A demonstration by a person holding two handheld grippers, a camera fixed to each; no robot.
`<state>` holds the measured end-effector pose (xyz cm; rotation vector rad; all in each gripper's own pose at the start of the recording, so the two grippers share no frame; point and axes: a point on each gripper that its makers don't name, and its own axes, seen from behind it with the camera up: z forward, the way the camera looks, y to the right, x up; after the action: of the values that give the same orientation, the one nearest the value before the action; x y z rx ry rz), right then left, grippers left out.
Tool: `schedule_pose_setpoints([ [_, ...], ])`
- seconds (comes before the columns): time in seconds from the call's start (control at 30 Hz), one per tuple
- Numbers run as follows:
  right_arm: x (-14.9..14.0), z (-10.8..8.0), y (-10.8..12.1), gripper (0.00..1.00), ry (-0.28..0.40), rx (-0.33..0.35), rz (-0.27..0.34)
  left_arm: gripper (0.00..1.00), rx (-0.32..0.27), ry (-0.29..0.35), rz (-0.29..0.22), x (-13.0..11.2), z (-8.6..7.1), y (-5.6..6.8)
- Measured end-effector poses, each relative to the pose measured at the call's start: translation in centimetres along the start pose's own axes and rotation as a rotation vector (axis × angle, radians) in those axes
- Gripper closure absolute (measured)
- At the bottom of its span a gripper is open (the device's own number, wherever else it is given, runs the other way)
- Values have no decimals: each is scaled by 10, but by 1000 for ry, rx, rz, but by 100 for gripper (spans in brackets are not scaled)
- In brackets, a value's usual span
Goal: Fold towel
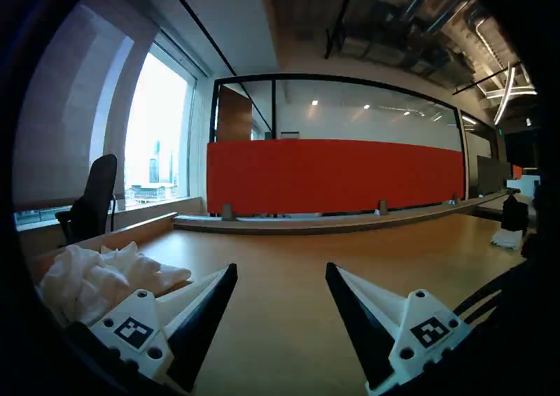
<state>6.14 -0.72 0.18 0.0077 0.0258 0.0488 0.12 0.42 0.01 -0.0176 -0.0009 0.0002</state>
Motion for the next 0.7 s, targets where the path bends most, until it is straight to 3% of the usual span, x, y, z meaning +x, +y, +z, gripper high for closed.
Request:
schedule_pose_setpoints([
  [0.7,-50,1,11,0,-18,5,-25,6,0,0,0,-1,0,0],
])
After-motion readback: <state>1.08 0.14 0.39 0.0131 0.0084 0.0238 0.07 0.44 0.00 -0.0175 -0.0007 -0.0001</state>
